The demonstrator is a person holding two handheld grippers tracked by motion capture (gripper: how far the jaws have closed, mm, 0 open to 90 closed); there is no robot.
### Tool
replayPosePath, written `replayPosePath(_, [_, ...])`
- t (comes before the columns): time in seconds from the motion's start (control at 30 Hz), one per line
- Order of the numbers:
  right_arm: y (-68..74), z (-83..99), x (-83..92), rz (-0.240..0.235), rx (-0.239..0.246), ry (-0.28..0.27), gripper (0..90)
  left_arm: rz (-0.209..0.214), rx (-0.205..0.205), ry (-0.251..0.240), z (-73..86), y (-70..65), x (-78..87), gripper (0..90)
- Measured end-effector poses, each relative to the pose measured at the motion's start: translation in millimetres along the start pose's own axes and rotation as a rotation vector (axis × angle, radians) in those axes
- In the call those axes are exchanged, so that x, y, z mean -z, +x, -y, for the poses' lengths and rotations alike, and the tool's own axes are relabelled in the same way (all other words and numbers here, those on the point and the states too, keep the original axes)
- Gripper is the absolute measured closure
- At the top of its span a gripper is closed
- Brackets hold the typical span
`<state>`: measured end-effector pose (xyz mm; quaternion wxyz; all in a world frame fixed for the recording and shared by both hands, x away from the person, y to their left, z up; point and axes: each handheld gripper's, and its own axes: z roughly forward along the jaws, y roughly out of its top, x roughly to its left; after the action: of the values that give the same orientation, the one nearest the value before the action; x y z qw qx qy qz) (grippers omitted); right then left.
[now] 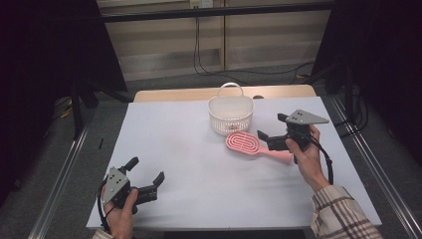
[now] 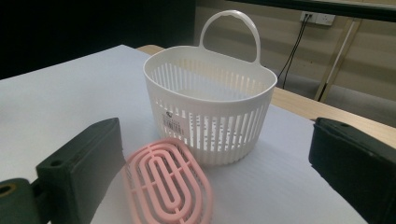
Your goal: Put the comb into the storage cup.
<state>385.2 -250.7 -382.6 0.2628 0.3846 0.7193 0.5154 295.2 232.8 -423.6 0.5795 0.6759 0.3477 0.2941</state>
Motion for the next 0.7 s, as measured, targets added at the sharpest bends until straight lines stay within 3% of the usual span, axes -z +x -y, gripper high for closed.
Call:
replayPosePath(0.1, [-1.8,-2.5,-3.4,-0.025,-0.002,0.02,2.2,0.001,0.004,-0.007,-0.1,-0.3,0.5,1.1])
replayPosePath(0.3, [-6.9,-8.8,-10.4,-0.029,-0.019,0.046,1.1,0.004,-0.006,-0.003,-0.3,0.3,0.4,1.1])
replayPosePath(0.43, [-9.0,-12.5,-15.3,-0.03,-0.019,0.078,2.7,-0.009,0.007,-0.002,0.1,0.1,0.3,1.1])
replayPosePath(0.53, [-10.4,-15.0,-17.9,-0.066,-0.033,0.091,4.2,-0.011,0.006,-0.001,0.1,0.6,0.4,1.1])
replayPosePath(0.63, [-9.6,-18.0,-21.1,-0.059,-0.022,0.104,2.5,-0.013,0.001,0.001,0.0,0.6,0.4,1.1])
replayPosePath(0.7, [-11.0,-19.7,-25.9,-0.08,-0.025,0.137,3.5,-0.009,0.0,0.001,0.0,0.5,0.3,1.1])
